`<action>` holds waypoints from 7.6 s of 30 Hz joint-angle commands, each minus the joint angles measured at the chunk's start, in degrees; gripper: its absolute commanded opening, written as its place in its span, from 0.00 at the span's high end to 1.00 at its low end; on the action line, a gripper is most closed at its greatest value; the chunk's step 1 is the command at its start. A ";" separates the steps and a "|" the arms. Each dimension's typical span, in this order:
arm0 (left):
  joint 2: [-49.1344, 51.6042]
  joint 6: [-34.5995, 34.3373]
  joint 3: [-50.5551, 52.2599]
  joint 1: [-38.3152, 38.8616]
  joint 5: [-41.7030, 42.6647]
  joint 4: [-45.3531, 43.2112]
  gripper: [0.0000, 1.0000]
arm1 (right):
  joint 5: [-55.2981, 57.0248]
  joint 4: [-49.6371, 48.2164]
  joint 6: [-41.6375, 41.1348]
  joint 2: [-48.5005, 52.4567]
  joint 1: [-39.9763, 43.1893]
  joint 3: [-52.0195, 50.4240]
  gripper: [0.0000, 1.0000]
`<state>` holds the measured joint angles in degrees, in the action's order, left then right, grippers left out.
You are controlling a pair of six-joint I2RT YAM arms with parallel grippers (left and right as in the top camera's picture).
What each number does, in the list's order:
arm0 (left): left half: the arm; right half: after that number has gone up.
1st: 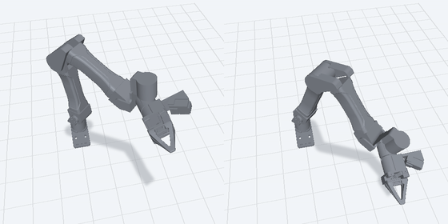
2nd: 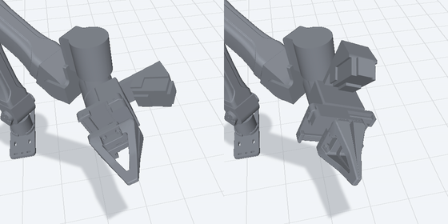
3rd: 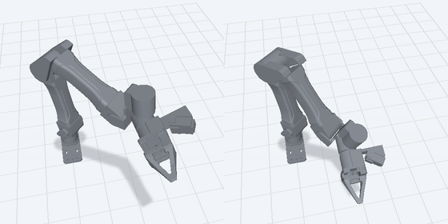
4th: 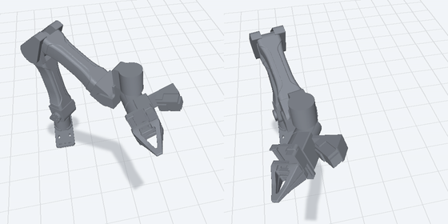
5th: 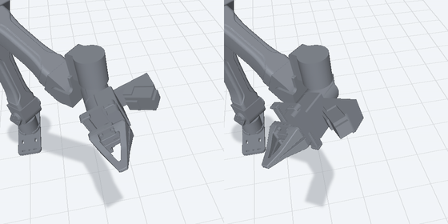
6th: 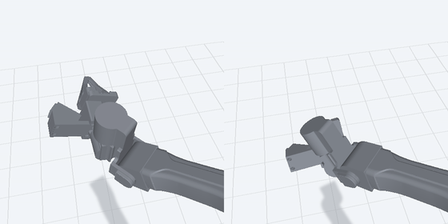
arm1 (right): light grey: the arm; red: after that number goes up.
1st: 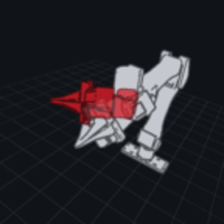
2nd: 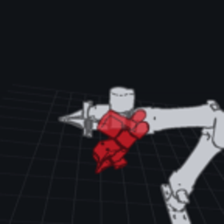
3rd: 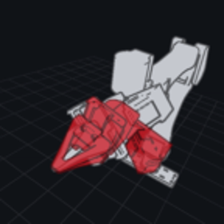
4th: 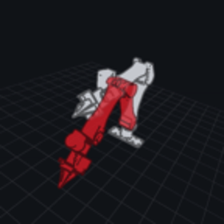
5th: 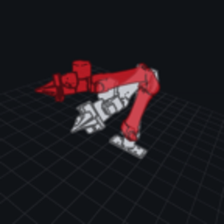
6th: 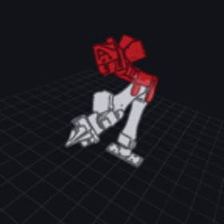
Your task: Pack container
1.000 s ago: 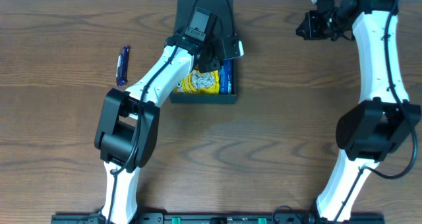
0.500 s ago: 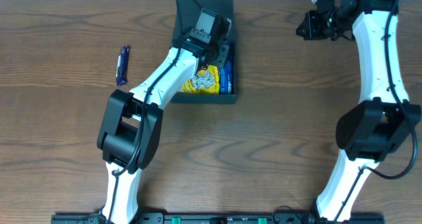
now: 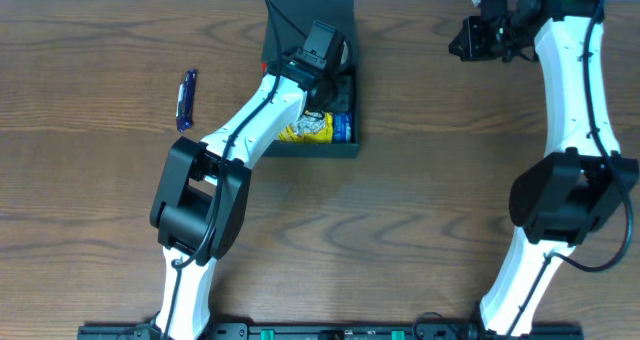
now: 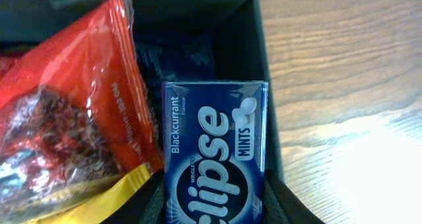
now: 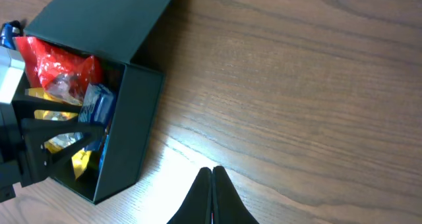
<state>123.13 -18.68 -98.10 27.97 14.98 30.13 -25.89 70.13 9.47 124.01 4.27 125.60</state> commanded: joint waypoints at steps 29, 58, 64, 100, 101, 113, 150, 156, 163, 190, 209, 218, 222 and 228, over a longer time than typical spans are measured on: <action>-14.47 29.73 3.19 -34.56 -11.34 19.74 0.05 | -0.44 0.17 0.87 -2.14 -0.22 -0.09 0.98; 3.32 33.33 3.21 -34.69 -10.47 11.69 0.34 | -0.44 1.66 0.87 -2.14 -0.61 -0.09 0.98; 4.22 33.27 3.19 -34.67 -10.32 11.63 0.42 | -0.44 1.66 0.87 -2.14 -0.61 -0.09 0.98; 0.92 17.92 -17.35 -28.17 -4.87 32.24 0.94 | -0.46 3.65 -2.54 -2.14 4.00 -0.09 0.99; 0.33 16.06 -18.18 -26.71 -4.13 32.11 0.94 | -0.46 3.67 -2.82 -2.14 4.31 -0.09 0.98; 1.16 4.31 -18.71 -3.61 -8.17 28.09 0.94 | -0.42 4.04 -2.78 -2.14 4.72 -0.09 0.98; 0.61 7.19 -25.42 -17.53 -7.50 27.63 0.94 | -0.44 1.64 -2.78 -2.12 -0.81 -0.44 0.95; 0.61 7.10 -25.42 -25.38 -7.06 26.60 0.94 | -0.46 -7.02 -7.61 -2.01 -6.29 -5.16 0.99; 5.73 8.72 -25.31 -29.77 10.34 19.80 0.94 | -0.46 -21.68 -16.20 -1.84 -10.71 -13.88 0.98; 19.08 -1.51 -25.42 -23.12 18.91 9.88 0.94 | -25.73 -46.05 -29.27 17.70 -11.17 -18.36 0.98; 19.02 3.30 -25.44 -22.51 16.81 26.16 0.94 | -27.06 -40.54 -25.24 17.68 -12.81 -18.36 0.98; 18.93 -0.24 -25.44 -25.75 14.64 18.75 0.94 | -38.16 -42.75 -14.84 17.68 -12.04 -18.36 0.98; 18.93 -1.84 -25.44 -26.64 14.60 16.26 0.94 | -42.62 -45.99 -14.49 17.68 -11.67 -18.36 0.98; 18.93 -4.15 -25.44 -27.10 14.43 12.48 0.94 | -44.92 -48.78 -14.51 17.68 -11.19 -18.36 0.98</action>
<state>142.10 -21.12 -122.93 0.62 29.54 43.38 -63.81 22.00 -6.85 141.18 -7.31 106.94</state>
